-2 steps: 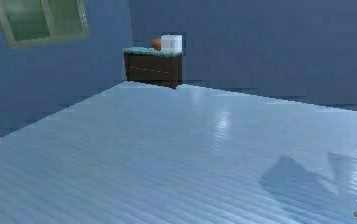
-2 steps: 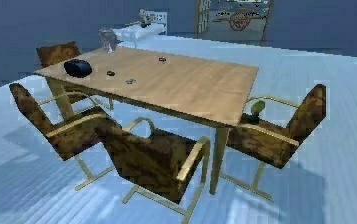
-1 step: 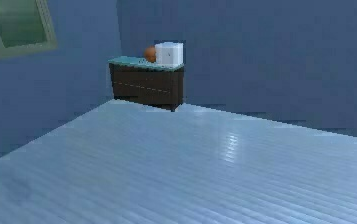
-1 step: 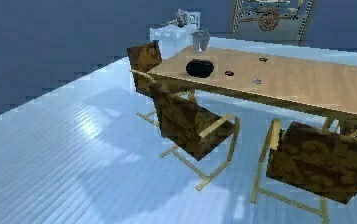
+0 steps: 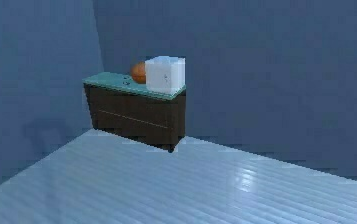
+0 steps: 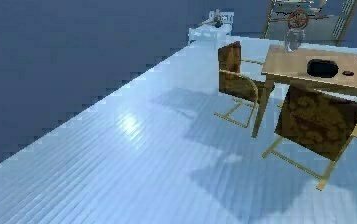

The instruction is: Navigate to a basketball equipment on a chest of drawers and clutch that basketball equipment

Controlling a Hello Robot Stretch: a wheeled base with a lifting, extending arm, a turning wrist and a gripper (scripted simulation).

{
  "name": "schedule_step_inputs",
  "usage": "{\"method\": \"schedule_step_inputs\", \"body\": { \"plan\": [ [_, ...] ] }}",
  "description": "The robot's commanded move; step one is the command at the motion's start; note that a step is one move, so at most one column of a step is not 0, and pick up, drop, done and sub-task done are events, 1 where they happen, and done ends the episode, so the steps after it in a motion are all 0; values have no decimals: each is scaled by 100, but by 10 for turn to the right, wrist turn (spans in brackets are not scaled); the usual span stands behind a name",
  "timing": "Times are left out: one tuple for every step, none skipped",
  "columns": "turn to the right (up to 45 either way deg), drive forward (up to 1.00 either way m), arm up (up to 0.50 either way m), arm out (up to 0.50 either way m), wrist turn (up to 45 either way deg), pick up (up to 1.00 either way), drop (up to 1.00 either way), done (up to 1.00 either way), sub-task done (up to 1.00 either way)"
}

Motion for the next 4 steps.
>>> {"method": "schedule_step_inputs", "body": {
  "plan": [
    [30,0,0,0,0,0,0,0,0],
    [0,100,0,0,0,0,0,0,0],
    [120,0,0,0,0,0,0,0,0],
    [0,10,0,0,0,0,0,0,0]
  ]
}}
